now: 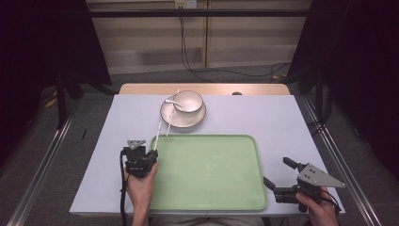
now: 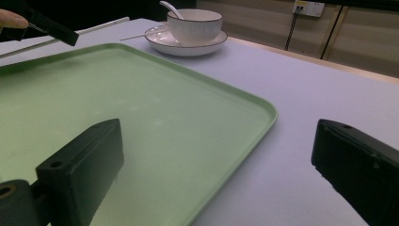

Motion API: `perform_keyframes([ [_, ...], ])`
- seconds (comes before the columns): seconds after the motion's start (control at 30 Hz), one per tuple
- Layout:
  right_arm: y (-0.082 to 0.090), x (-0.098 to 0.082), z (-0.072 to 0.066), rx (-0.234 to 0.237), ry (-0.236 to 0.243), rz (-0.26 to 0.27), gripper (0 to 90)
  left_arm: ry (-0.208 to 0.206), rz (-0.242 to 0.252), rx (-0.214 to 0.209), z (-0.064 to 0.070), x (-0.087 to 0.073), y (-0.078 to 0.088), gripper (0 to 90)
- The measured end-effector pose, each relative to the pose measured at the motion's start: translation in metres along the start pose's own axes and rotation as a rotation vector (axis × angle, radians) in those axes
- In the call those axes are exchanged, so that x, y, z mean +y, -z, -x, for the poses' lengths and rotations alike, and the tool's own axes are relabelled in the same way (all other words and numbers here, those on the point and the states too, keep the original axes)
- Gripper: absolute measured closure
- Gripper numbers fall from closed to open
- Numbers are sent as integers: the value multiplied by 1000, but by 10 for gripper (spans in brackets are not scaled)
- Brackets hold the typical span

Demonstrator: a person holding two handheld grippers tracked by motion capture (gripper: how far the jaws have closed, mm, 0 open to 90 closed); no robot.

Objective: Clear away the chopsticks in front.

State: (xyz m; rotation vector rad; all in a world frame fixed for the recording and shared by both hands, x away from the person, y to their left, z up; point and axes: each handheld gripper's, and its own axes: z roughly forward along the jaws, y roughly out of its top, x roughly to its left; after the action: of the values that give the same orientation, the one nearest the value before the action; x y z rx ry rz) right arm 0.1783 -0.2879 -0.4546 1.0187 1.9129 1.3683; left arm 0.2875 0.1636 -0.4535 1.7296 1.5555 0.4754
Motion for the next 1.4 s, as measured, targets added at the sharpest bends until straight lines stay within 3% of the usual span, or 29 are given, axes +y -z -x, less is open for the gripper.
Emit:
perform_keyframes([
  [0.17, 0, 0, 0, 0, 1, 0, 21, 27, 16, 7, 6, -10, 5, 850],
  [0.27, 0, 0, 0, 3, 1, -1, 21, 41, -10, 1, 5, -16, 2, 850],
  [0.67, 0, 0, 0, 7, -3, 4, 21, 48, -29, 30, 6, -27, 3, 847],
  [0.77, 0, 1, 0, 6, 0, 8, 21, 44, -15, 39, 6, -27, 6, 847],
  [0.9, 0, 1, -1, 7, 0, 6, 21, 51, -55, 27, 4, -27, 2, 839],
  [1.4, 0, 0, -1, 6, 3, 7, 21, 39, -68, 51, 5, -26, 2, 845],
])
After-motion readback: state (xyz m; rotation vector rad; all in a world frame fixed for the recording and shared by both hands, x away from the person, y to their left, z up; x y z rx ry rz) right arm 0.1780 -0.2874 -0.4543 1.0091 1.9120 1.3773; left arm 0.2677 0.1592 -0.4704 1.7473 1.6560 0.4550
